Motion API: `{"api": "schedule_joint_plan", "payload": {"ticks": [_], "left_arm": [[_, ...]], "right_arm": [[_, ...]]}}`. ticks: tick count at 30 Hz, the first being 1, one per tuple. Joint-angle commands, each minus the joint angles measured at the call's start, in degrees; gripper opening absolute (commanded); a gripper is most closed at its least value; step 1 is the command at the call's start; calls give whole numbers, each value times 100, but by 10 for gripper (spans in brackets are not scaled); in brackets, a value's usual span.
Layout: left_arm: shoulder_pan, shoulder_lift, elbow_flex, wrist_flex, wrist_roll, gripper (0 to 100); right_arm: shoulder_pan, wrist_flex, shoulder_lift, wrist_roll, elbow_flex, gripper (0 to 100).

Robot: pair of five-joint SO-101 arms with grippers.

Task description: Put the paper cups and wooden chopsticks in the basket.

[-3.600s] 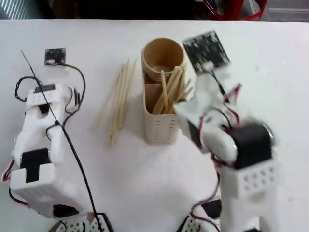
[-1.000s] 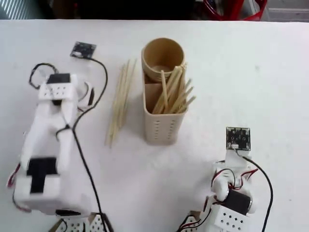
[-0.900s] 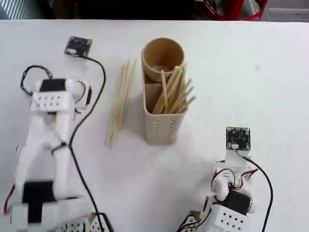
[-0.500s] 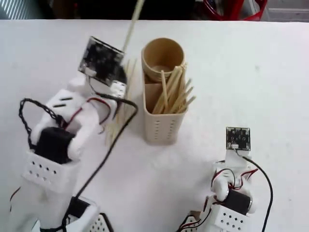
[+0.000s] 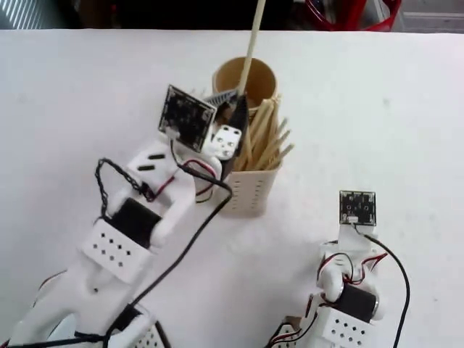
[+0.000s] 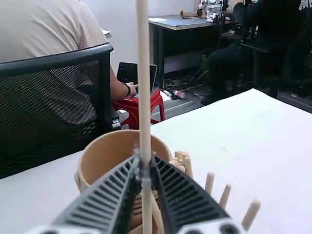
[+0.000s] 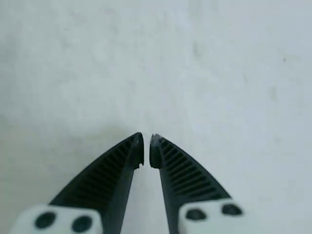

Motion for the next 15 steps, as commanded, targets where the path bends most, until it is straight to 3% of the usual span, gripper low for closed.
{"api": "schedule_joint_plan", "payload": {"ticks": [1,7,15], "left_arm": [[66,-66,352,-642,97,28],[57,-101,352,-369,105,95],[-4,-101,343,-352,79,100]], "right_arm": [[57,-57,-57,-35,53,36],[57,-57,-57,-35,53,36],[57,-57,-57,-35,53,36]]}}
